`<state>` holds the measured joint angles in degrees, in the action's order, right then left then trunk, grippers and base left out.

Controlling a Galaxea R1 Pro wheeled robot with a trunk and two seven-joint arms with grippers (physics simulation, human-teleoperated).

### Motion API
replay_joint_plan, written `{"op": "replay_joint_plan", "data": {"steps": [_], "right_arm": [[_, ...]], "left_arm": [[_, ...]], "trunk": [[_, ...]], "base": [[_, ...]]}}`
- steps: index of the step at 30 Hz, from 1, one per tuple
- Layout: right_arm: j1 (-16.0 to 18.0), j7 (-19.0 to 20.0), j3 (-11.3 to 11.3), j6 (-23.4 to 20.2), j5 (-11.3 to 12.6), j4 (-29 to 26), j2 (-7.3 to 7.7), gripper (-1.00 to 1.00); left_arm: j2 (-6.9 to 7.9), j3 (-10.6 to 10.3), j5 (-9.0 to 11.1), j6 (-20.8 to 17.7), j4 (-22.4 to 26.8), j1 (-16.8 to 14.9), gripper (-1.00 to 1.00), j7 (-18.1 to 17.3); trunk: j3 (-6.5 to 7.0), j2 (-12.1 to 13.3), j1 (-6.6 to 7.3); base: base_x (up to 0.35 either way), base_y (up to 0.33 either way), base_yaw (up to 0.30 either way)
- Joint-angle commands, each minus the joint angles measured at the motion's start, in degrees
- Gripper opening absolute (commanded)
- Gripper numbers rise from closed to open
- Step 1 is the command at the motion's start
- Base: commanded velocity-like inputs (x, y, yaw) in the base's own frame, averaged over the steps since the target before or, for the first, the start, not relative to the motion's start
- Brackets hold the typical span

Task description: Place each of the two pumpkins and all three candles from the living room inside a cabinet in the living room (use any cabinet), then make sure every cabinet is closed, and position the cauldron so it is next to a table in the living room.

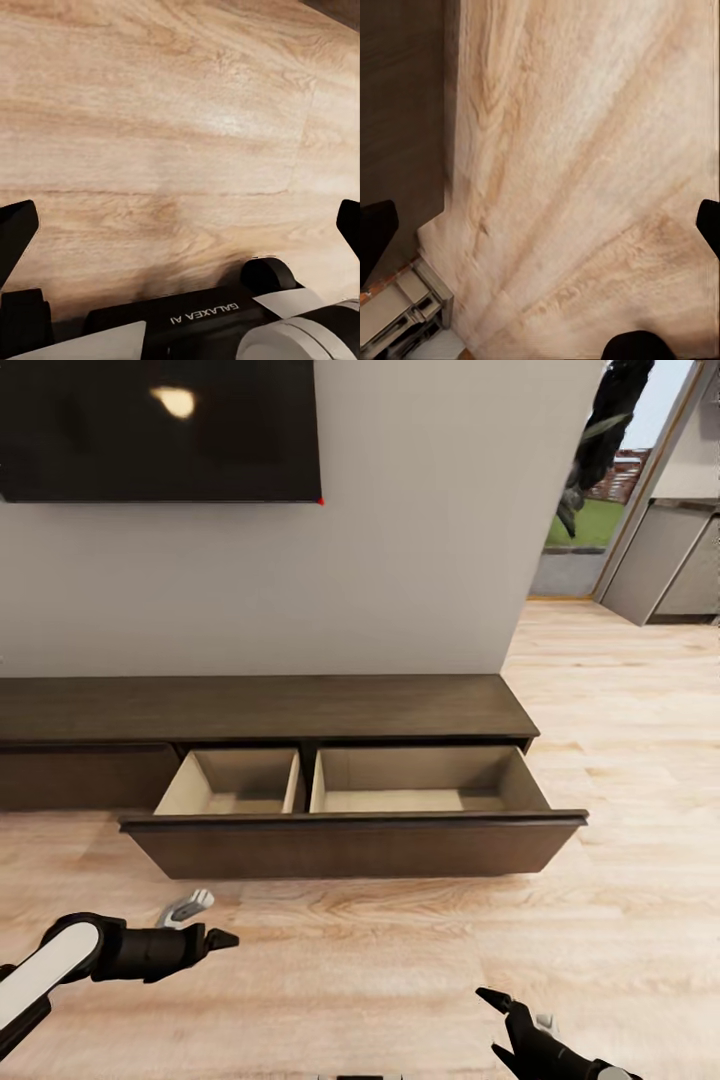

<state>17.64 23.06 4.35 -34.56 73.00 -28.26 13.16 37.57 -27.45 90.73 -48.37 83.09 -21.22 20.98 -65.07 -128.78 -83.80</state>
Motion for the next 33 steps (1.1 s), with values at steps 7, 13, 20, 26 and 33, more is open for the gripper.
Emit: {"op": "replay_joint_plan", "data": {"steps": [7,13,20,26,33], "right_arm": [[0.0,0.1,1.0,-0.2,-2.0,0.0,0.03,1.00],[0.0,-1.2,3.6,0.5,-10.5,-0.1,0.03,1.00],[0.0,-3.8,3.6,0.6,-16.2,-0.1,0.03,1.00],[0.0,-11.3,3.6,0.3,-21.4,-0.6,0.02,1.00],[0.0,-27.4,4.8,-0.2,-25.8,-6.7,-3.97,1.00]], "left_arm": [[0.04,-0.1,-5.8,1.1,0.1,-0.1,1.00,0.6],[0.04,-0.1,-5.9,1.1,-0.4,-0.1,1.00,0.7],[-0.04,-0.3,-6.1,1.2,-0.7,-0.1,1.00,6.3],[-2.46,-0.4,-6.6,1.2,-1.6,-0.1,1.00,12.5],[-8.16,-0.4,-11.4,1.3,-6.5,-0.1,1.00,16.9]], "trunk": [[1.22,2.8,1.58],[2.30,5.2,2.90],[3.55,8.0,4.43],[4.63,10.4,5.75],[5.89,13.2,7.29]], "base": [[-0.095,0.000,0.000],[-0.127,0.028,0.000],[-0.069,0.012,0.000],[-0.004,0.001,0.000],[0.000,0.000,0.000]]}}
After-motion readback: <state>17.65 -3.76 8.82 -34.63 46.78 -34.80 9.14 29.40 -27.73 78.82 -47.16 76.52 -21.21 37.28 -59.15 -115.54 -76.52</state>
